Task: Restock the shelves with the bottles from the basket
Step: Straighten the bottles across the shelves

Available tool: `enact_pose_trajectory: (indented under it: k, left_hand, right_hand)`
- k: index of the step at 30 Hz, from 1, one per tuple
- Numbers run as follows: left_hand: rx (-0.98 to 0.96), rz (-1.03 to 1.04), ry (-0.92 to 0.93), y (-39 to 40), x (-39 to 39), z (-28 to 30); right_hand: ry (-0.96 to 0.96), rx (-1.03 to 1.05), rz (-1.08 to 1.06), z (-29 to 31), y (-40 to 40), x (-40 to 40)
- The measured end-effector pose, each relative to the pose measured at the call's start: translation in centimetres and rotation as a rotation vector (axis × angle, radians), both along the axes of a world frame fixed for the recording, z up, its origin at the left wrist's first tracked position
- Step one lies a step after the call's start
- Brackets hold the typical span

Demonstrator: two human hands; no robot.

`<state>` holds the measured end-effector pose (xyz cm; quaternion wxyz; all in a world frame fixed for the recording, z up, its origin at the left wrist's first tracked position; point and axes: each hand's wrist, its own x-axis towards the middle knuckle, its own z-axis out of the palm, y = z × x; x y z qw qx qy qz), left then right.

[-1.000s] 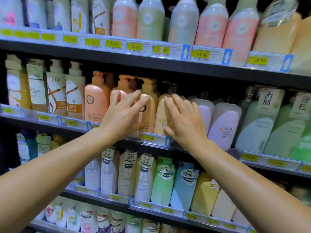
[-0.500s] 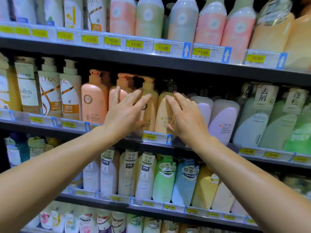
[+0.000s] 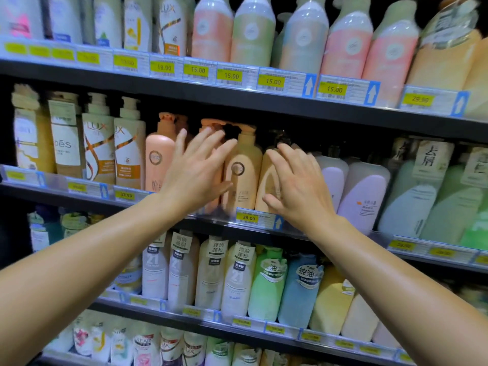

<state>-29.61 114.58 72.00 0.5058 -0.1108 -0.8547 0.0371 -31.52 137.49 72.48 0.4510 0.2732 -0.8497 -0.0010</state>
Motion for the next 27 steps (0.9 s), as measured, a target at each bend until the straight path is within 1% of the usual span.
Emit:
enact_pose_trajectory:
  k: [3,5,9,12,16,20,27]
  left_hand:
    - [0.068,0.024,0.026,-3.7,0.9,0.2]
    - [0.091,0.059,-0.007,-6.0,1.4,0.0]
    - [0.077,0.080,-0.114,-9.2,1.7,-0.2]
    - [0.070,0.038,-0.159,-10.9,1.3,-0.7]
    - [0.108,-0.032,-0.169,-12.1,0.2,-1.5]
    - [0.108,-0.062,-0.151,-12.4,-0.9,-1.8]
    - [0.118,-0.083,-0.151,-12.4,-1.7,-1.9]
  right_hand:
    - [-0.019,-0.002,0.083,0.2,-2.9,0.7]
    - [-0.025,0.029,0.103,0.3,-5.3,0.9]
    - [-0.007,0.084,0.072,0.2,-9.6,0.6]
    - [0.020,0.097,0.031,0.0,-11.6,-0.2]
    - [0.037,0.102,-0.055,-0.6,-13.1,-1.1]
    - [0.051,0.063,-0.060,-0.8,-13.5,-1.1]
    - [-0.009,0.093,-0.117,-0.6,-13.9,-0.9]
